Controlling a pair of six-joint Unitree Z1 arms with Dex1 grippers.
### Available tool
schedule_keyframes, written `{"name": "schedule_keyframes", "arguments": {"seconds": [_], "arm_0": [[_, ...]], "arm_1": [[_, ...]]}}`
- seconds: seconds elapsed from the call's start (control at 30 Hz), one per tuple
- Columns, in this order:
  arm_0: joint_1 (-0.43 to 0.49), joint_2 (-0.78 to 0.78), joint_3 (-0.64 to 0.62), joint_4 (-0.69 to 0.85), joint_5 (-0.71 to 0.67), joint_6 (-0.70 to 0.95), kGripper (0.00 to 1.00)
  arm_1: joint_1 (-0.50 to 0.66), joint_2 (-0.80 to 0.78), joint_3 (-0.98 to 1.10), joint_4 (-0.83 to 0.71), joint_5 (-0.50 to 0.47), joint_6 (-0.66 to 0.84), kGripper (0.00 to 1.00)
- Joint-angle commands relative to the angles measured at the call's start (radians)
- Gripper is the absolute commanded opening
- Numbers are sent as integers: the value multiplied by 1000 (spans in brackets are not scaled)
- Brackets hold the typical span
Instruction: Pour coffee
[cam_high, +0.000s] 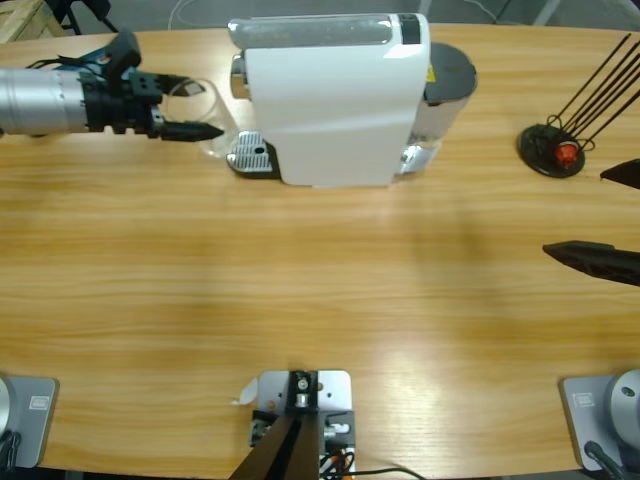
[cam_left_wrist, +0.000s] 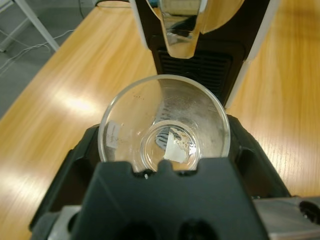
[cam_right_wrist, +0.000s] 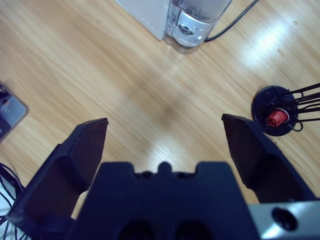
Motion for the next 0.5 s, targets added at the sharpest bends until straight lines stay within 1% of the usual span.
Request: {"name": "schedule_keyframes", "arguments": {"seconds": [0.03,0.2,0.5], "arm_0": [[-67,97,-31,-7,22,9,0],[-105,113,-122,121,80,11,0],[-110,126,-186,213,82,16,0]], "arm_1": [[-10,-3,15,0,10,-11,1000],[-10,-5,15,0,8,-9,1000],[-12,-10,19,-5,5,-9,1000]]}}
